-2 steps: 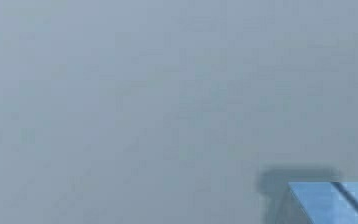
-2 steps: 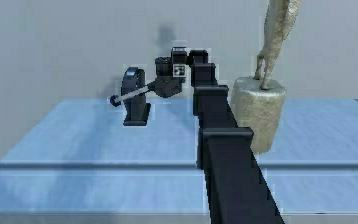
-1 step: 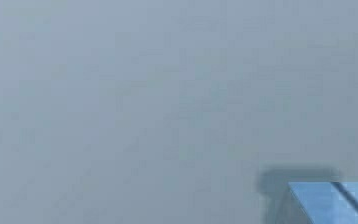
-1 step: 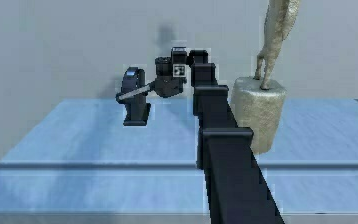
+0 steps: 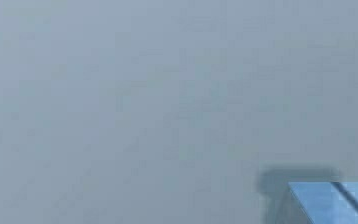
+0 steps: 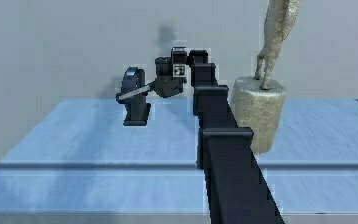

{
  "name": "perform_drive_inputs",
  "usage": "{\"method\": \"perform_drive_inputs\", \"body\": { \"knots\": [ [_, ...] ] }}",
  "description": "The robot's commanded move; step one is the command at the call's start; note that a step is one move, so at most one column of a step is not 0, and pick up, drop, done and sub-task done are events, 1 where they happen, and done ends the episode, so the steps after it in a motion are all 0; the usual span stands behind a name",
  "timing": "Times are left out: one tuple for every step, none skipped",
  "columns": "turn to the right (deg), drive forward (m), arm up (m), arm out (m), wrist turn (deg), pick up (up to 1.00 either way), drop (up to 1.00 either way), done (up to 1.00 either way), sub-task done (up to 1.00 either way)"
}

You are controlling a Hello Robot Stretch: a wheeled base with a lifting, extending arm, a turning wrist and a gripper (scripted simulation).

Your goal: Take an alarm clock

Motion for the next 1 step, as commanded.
{"method": "perform_drive_inputs", "body": {
  "knots": [
    [0.0,0.0,0.0,0.0,0.0,0.0,0.0,1.0,0.0]
  ]
}}
